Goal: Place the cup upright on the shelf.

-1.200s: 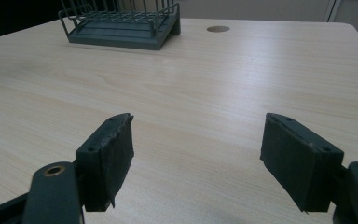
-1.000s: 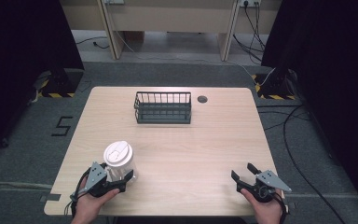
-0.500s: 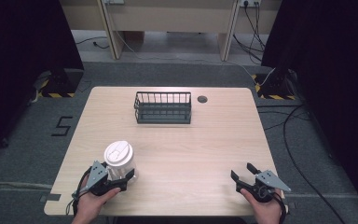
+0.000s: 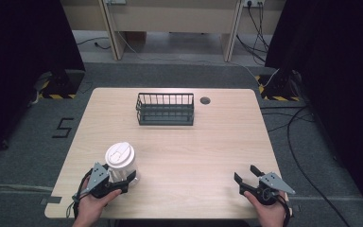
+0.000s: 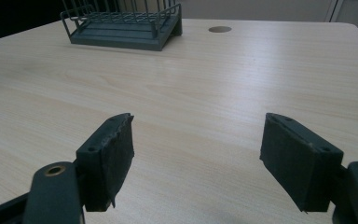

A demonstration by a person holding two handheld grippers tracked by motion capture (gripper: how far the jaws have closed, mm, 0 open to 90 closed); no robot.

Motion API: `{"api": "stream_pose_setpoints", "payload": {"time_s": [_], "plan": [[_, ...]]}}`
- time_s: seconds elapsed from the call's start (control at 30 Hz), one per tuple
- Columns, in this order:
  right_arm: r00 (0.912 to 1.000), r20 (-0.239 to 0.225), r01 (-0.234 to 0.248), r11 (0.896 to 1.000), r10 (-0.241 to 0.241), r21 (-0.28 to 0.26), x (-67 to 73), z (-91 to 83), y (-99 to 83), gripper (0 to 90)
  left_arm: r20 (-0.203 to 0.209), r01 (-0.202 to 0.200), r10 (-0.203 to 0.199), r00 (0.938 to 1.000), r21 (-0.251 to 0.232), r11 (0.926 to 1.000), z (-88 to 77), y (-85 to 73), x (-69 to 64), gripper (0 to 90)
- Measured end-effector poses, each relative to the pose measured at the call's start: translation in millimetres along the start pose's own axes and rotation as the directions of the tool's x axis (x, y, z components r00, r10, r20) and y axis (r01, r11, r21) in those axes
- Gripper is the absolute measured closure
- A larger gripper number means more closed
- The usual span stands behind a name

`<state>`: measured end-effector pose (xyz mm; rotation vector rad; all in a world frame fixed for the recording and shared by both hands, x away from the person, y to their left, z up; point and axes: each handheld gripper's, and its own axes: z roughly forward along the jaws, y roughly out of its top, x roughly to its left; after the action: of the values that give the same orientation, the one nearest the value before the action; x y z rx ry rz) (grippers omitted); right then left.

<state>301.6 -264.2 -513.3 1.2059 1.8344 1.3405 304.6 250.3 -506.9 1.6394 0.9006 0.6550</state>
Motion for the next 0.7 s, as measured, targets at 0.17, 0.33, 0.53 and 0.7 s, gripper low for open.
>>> {"api": "stream_pose_setpoints", "payload": {"time_s": [0.17,0.33,0.53,0.7], "plan": [[1.0,0.0,-0.002,1.0,0.002,0.0,-0.3,0.1,0.1,26.2,-0.007,-0.029,0.029,0.9995,0.002,0.9996,-0.4,2.1,-0.8,17.4],[0.9999,-0.004,-0.011,1.0,0.011,0.003,0.0,0.2,0.0,26.2,-0.002,-0.022,0.022,0.9998,0.001,0.9998,-0.2,4.3,-1.8,17.4],[0.9999,-0.003,-0.012,1.0,0.012,-0.001,-0.4,0.2,0.0,26.3,-0.001,-0.018,0.018,0.9998,-0.006,0.9998,2.7,9.3,-1.2,17.4],[0.9998,-0.004,-0.02,1.0,0.02,0.0,-0.6,0.0,0.0,26.3,-0.001,-0.02,0.02,0.9998,-0.012,0.9997,6.0,14.1,-1.2,17.4]]}}
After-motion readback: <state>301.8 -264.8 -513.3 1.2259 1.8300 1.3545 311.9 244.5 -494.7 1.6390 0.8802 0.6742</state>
